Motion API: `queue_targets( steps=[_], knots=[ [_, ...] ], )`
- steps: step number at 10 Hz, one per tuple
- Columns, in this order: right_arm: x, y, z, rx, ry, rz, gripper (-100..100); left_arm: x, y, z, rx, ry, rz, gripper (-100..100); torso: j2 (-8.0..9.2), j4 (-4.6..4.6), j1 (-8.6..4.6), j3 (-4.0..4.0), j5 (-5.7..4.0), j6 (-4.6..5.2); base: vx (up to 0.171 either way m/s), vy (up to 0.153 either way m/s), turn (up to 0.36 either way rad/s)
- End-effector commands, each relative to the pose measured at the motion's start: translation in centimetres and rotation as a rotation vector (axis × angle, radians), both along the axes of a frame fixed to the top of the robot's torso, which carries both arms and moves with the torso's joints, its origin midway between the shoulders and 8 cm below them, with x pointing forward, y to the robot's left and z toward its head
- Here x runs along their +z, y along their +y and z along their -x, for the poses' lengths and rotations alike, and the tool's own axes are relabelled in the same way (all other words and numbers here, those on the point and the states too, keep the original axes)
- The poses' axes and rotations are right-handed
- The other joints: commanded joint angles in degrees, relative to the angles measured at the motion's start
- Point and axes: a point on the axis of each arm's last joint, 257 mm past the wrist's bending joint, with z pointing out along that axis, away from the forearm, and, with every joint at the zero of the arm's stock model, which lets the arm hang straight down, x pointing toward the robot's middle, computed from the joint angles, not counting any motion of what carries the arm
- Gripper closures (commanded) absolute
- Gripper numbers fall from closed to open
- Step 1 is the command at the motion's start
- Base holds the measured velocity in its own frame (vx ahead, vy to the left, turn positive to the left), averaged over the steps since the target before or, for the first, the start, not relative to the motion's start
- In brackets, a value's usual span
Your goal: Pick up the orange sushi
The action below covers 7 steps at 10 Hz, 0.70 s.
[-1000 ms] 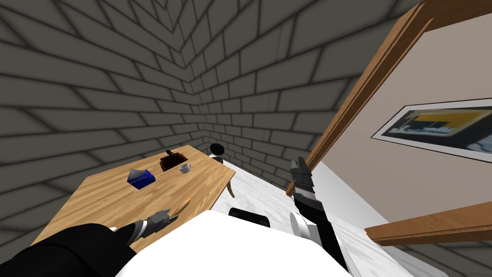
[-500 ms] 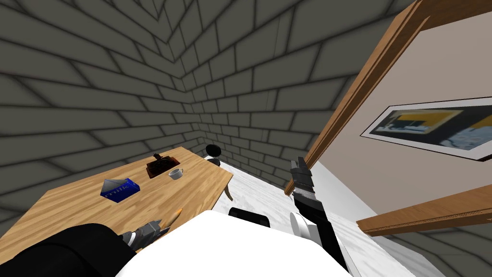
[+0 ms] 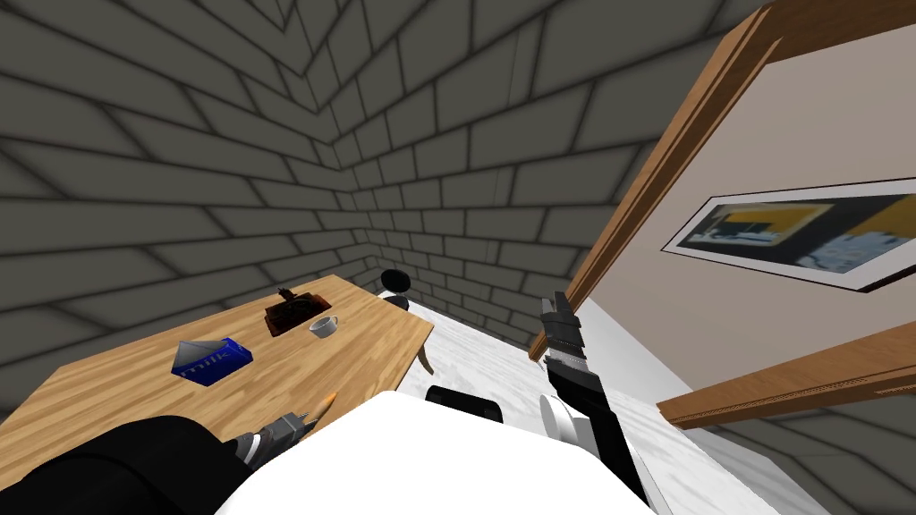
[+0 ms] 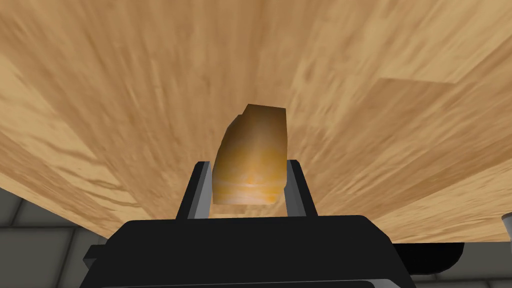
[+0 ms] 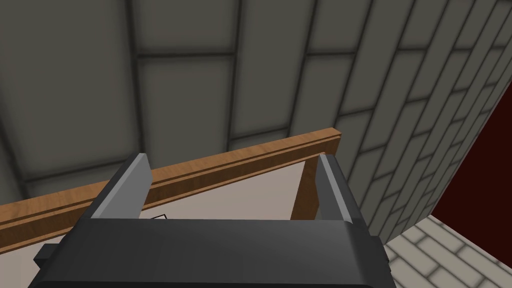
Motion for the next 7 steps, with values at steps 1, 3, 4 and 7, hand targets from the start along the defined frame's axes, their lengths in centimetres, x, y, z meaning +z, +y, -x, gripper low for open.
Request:
queue_targets(
  steps=[1, 3, 4, 7],
  knots=[
    [0.0, 0.0, 0.0, 0.0, 0.0, 0.0, 0, 0.0, 0.0, 0.0, 0.0, 0.0, 0.0, 100, 0.0, 0.0, 0.0, 0.0, 0.0, 0.0, 0.0, 0.0, 0.0],
    [0.0, 0.0, 0.0, 0.0, 0.0, 0.0, 0, 0.0, 0.0, 0.0, 0.001, 0.0, 0.0, 100, -0.01, 0.0, 0.03, -0.01, 0.01, 0.01, 0.0, 0.0, 0.0],
    [0.0, 0.0, 0.0, 0.0, 0.0, 0.0, 0, 0.0, 0.0, 0.0, 0.001, 0.0, -0.001, 0, -0.01, 0.0, 0.03, -0.01, 0.02, 0.01, 0.0, 0.0, 0.0],
    [0.0, 0.0, 0.0, 0.0, 0.0, 0.0, 0, 1.2, 1.0, 0.0, -0.009, 0.001, -0.006, 100, 0.05, -0.01, -0.17, 0.02, -0.05, -0.07, -0.003, -0.036, 0.077]
  ],
)
